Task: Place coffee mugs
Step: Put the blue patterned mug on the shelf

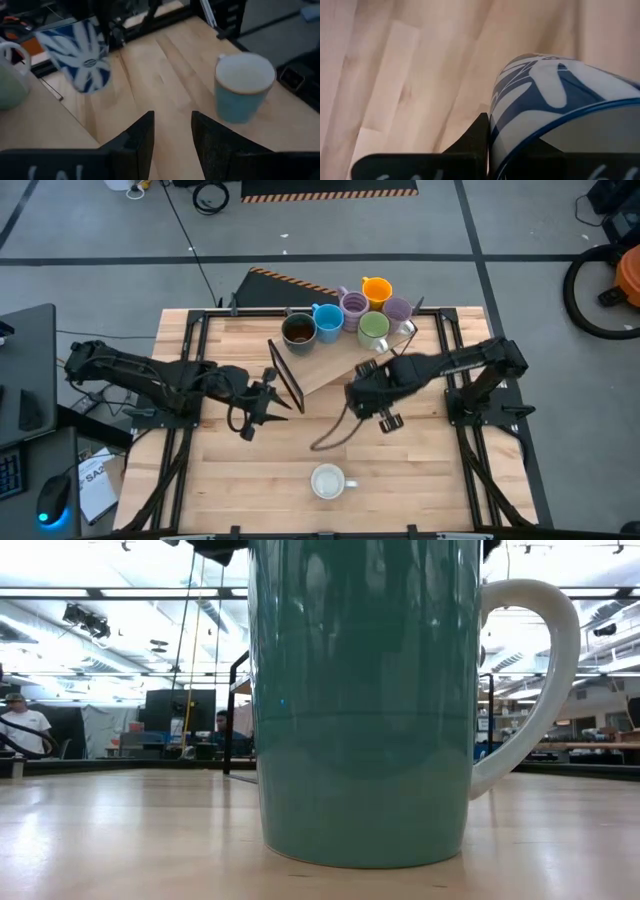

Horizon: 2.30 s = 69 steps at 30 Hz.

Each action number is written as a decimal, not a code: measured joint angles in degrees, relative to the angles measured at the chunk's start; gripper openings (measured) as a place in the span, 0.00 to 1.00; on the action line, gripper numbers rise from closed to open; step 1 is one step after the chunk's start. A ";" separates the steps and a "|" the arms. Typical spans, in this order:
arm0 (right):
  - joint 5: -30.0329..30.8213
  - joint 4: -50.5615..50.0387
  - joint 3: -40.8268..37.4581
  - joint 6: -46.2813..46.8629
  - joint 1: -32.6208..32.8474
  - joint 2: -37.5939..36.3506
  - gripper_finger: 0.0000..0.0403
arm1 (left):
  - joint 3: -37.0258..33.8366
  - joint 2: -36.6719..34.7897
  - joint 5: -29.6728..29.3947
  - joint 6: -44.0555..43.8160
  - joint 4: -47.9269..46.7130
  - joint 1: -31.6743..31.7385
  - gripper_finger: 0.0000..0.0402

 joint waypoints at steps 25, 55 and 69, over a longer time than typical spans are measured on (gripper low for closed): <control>0.80 -1.36 9.92 -18.03 -12.84 5.46 0.09 | 0.00 -1.38 -0.07 -4.13 -0.21 3.93 0.34; -1.50 0.66 9.86 -21.98 -19.69 5.38 0.14 | 0.00 -1.36 -0.07 -3.56 -1.14 3.89 0.34; 1.82 2.62 9.86 -16.10 -19.67 5.27 0.24 | 0.00 -1.36 0.06 -3.93 -1.19 3.89 0.34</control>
